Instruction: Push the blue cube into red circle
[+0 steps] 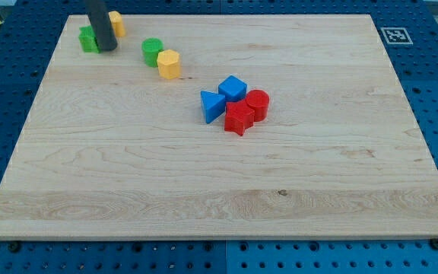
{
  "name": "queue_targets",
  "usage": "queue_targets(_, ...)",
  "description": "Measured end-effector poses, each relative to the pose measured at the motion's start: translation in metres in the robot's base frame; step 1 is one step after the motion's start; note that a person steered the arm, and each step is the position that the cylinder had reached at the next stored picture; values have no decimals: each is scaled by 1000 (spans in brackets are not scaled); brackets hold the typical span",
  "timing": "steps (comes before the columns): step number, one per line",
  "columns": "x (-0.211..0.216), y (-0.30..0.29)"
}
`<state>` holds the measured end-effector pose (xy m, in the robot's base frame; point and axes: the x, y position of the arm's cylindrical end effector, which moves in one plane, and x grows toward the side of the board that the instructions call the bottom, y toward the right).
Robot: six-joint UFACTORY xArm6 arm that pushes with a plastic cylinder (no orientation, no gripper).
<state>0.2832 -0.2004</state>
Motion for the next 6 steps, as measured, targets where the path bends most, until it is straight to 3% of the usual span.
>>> queue_targets(1,18,23)
queue_targets(4,101,162)
queue_targets(6,103,212)
